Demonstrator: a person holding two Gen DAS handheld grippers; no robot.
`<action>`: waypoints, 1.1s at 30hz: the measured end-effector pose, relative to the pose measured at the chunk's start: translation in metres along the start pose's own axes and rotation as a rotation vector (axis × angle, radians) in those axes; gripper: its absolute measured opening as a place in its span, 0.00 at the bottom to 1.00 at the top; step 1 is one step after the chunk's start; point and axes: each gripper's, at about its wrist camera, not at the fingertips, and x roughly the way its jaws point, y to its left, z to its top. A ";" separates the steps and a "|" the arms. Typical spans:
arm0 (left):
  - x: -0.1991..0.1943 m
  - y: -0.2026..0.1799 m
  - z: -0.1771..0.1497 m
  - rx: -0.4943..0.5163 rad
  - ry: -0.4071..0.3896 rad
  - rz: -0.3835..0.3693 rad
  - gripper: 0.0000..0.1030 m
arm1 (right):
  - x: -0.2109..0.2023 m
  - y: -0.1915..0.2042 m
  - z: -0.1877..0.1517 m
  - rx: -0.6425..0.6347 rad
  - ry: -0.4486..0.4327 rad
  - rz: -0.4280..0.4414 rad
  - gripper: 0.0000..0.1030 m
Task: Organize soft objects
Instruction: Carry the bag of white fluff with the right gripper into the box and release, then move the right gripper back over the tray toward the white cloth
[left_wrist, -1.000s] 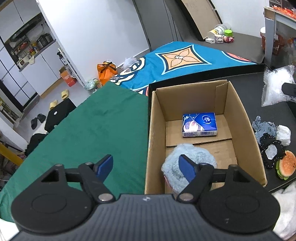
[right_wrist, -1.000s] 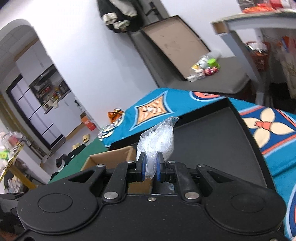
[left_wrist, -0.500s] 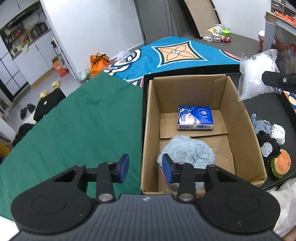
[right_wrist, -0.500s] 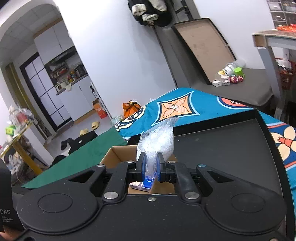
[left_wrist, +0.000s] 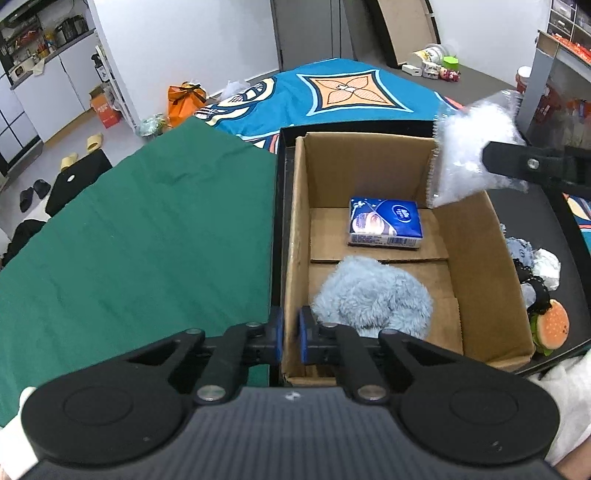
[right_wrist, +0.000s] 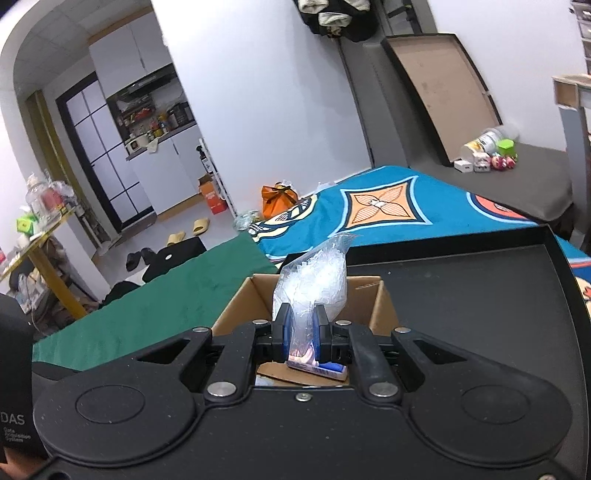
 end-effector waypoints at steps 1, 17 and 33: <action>0.000 0.000 0.000 0.002 -0.001 -0.002 0.08 | 0.002 0.002 0.000 0.000 0.017 0.005 0.16; -0.005 -0.011 -0.001 0.059 -0.019 0.067 0.12 | -0.034 -0.032 -0.014 0.068 0.044 -0.099 0.33; -0.019 -0.026 -0.001 0.116 -0.088 0.176 0.31 | -0.059 -0.081 -0.039 0.145 0.100 -0.171 0.33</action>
